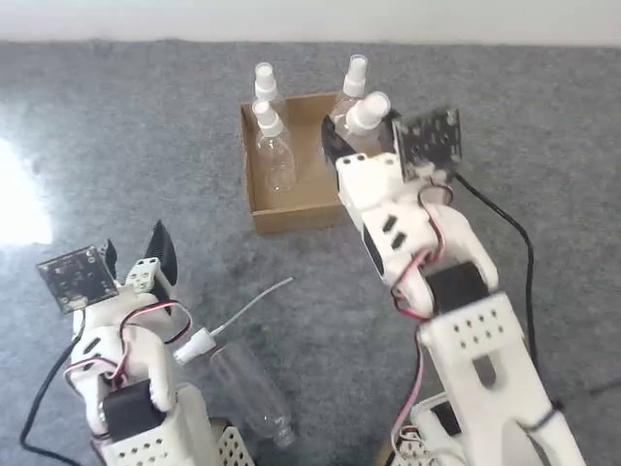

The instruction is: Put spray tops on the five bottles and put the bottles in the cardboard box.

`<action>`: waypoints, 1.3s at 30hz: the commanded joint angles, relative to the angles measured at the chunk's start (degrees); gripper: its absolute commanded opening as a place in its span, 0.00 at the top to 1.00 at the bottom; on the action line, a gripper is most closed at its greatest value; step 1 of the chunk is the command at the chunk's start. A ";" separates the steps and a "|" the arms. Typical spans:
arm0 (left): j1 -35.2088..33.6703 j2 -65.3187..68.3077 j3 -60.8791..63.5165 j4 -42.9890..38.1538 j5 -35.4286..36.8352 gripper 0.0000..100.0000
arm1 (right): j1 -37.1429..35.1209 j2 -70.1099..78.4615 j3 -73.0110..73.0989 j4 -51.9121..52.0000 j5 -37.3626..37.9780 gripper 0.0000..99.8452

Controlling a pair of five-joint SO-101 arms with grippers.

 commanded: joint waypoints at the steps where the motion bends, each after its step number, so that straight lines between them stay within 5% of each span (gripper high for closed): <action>1: -2.02 -1.32 -0.13 -1.67 0.26 0.76 | 0.57 8.22 -8.88 -1.71 1.41 0.97; 39: -2.29 -1.32 0.04 -1.76 0.00 0.76 | 3.38 46.20 -25.85 -10.95 1.32 0.97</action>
